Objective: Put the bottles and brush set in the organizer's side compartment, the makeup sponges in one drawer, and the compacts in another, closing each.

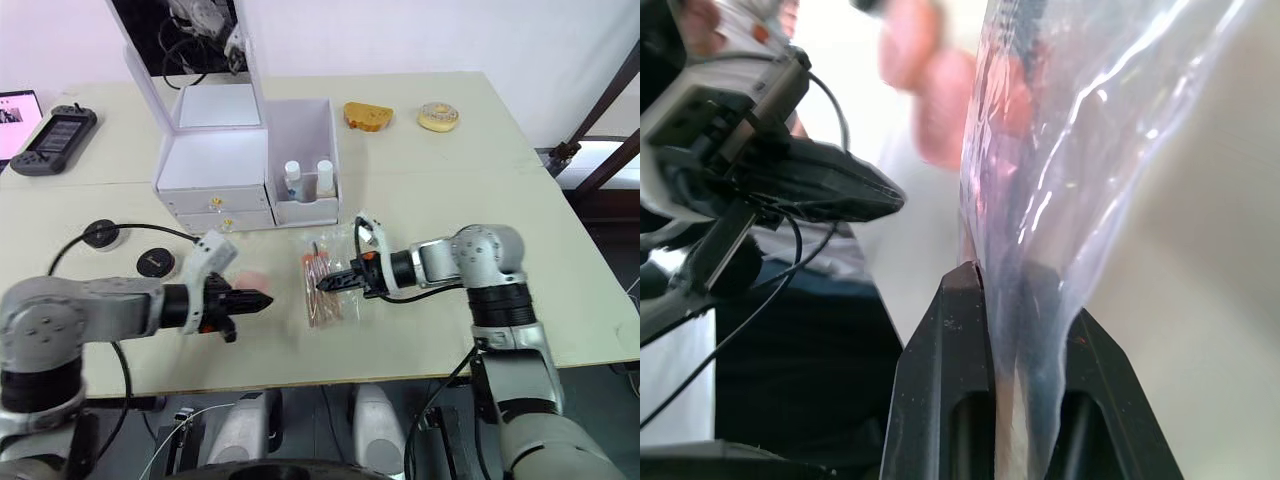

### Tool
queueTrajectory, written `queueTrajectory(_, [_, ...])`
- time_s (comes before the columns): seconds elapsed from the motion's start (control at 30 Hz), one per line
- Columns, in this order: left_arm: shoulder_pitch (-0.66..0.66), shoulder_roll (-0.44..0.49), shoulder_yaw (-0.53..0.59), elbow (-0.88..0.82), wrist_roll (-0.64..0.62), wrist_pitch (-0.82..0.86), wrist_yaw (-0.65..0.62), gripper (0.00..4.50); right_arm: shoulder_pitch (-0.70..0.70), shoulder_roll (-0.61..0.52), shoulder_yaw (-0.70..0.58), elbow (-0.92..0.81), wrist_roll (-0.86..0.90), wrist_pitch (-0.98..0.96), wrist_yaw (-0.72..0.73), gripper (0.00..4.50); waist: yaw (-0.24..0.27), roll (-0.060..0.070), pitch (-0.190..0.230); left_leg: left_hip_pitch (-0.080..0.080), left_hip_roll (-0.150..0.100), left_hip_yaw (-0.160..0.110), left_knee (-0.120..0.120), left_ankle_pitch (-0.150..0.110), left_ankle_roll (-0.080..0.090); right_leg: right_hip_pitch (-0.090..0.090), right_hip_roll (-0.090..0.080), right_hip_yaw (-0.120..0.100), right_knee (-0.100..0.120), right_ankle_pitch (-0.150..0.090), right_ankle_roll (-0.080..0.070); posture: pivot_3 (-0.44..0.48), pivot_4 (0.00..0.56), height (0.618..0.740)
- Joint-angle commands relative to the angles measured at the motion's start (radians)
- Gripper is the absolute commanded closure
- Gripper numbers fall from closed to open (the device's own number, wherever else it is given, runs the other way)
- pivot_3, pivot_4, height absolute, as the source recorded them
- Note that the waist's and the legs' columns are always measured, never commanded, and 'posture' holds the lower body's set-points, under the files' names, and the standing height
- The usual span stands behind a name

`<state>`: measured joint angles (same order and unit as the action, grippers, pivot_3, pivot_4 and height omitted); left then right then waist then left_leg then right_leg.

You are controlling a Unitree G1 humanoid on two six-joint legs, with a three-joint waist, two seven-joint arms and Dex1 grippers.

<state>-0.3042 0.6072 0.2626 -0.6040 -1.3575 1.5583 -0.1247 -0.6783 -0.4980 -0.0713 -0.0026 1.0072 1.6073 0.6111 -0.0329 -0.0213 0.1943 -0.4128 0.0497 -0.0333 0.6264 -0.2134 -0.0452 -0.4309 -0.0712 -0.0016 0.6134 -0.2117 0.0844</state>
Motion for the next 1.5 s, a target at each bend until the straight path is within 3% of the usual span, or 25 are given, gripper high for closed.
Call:
queueTrajectory(0.03, [0.056,0.052,0.129,-0.118,-0.137,-0.155,-0.044,4.50,-0.015,-0.036,-0.106,-0.143,0.096,0.002,0.024,4.46,0.002,-0.001,0.001,0.000,0.000,0.000,0.000,0.000,0.000,0.000,0.000,0.000,0.000,0.000,0.000,0.000,0.150,0.740])
queueTrajectory(0.2, [0.136,0.107,0.251,-0.187,0.042,-0.429,-0.231,4.50,-0.075,-0.103,-0.182,-0.272,0.112,-0.190,0.116,4.46,0.017,0.000,0.002,-0.001,0.000,0.001,0.001,0.000,0.000,-0.001,-0.001,0.000,-0.002,-0.001,0.002,0.000,0.150,0.740])
queueTrajectory(0.33, [0.208,0.130,0.281,-0.124,0.122,-0.545,-0.297,4.50,-0.243,-0.141,-0.084,-0.152,-0.062,-0.471,0.256,4.46,0.010,0.002,0.003,-0.001,0.000,0.003,0.002,0.000,-0.001,-0.002,-0.001,0.000,-0.006,0.000,0.001,0.000,0.150,0.740])
queueTrajectory(0.43, [0.226,0.133,0.290,-0.081,0.114,-0.596,-0.330,4.50,-0.374,-0.120,0.033,0.037,-0.242,-0.706,0.354,4.46,0.002,0.002,0.003,-0.001,0.000,0.001,-0.001,-0.001,-0.001,-0.001,0.000,0.000,-0.016,0.001,-0.001,0.000,0.150,0.740])
queueTrajectory(0.6, [0.248,0.141,0.336,-0.025,-0.114,-0.613,-0.321,4.50,-0.569,-0.006,0.207,0.529,-0.602,-1.308,0.487,4.46,-0.014,0.002,0.003,-0.008,-0.001,0.004,0.000,-0.003,-0.004,-0.003,-0.001,0.001,-0.018,0.004,-0.005,0.000,0.150,0.740])
queueTrajectory(0.8, [0.301,0.160,0.310,-0.063,-0.137,-0.657,-0.275,4.50,-0.756,0.154,0.150,1.042,-0.715,-1.721,0.496,4.46,-0.010,0.002,0.003,-0.015,0.000,0.003,-0.007,-0.003,-0.006,-0.015,0.001,0.003,-0.013,0.010,0.009,0.000,0.150,0.740])
queueTrajectory(1.0, [0.342,0.147,0.296,-0.085,-0.081,-0.727,-0.263,4.50,-0.778,0.219,0.139,1.266,-0.822,-1.868,0.505,4.46,-0.011,0.002,0.003,-0.013,0.001,0.003,-0.012,-0.002,-0.007,-0.016,0.003,0.003,-0.014,0.010,0.008,0.000,0.150,0.740])
queueTrajectory(1.5, [0.340,0.165,0.250,-0.072,-0.003,-0.785,-0.268,4.50,-0.739,0.284,0.077,1.340,-0.969,-1.982,0.406,4.46,-0.012,0.002,0.003,-0.005,0.001,0.003,-0.010,0.002,-0.014,-0.013,0.006,0.009,-0.005,0.010,0.002,0.000,0.150,0.740])
